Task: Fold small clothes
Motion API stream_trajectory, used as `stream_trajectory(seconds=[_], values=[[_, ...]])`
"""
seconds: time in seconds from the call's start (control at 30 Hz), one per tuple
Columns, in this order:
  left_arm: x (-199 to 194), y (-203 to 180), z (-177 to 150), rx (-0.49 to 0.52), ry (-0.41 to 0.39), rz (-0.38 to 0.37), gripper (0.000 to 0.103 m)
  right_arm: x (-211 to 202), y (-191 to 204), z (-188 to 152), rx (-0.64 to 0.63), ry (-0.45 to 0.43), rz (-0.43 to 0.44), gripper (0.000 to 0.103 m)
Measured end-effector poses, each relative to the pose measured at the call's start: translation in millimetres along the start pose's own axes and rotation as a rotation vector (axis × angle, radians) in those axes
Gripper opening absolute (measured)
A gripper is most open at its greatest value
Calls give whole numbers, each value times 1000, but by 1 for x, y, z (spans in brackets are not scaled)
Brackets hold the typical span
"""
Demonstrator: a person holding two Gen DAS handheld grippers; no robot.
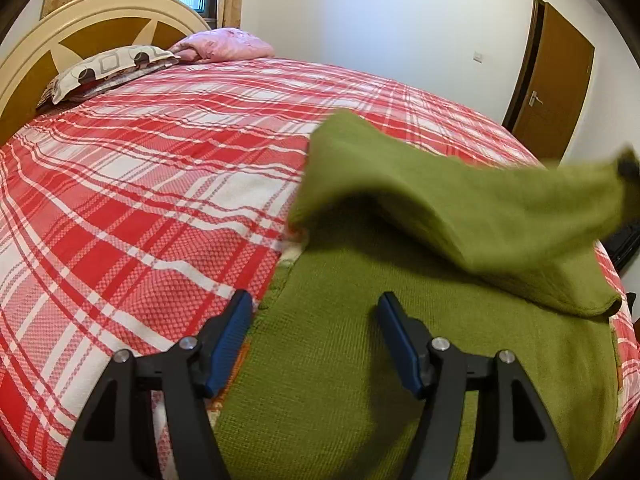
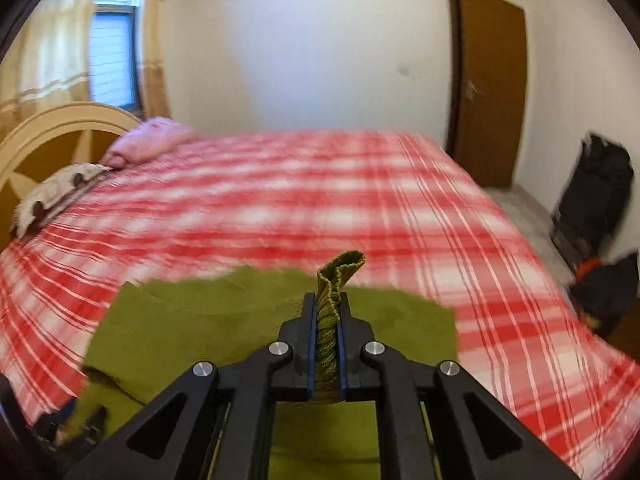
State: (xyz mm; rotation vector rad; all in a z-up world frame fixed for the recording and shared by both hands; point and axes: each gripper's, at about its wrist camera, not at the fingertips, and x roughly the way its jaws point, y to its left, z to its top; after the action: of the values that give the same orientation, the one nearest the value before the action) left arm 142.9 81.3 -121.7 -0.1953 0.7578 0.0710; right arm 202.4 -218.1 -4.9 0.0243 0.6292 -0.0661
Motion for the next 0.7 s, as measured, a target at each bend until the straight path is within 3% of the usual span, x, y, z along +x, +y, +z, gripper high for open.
stream_trajectory(seconds=[0.23,0.6,0.7], values=[[1,0,0,1,5,1,69,35,-30,-39,36,107,-55,7],[3,0,3,0,15,23,69,66,-56,-61,84,201,-53,8],[3,0,2,-1,16,21,70,66,-57,-63,92,186,-53,8]])
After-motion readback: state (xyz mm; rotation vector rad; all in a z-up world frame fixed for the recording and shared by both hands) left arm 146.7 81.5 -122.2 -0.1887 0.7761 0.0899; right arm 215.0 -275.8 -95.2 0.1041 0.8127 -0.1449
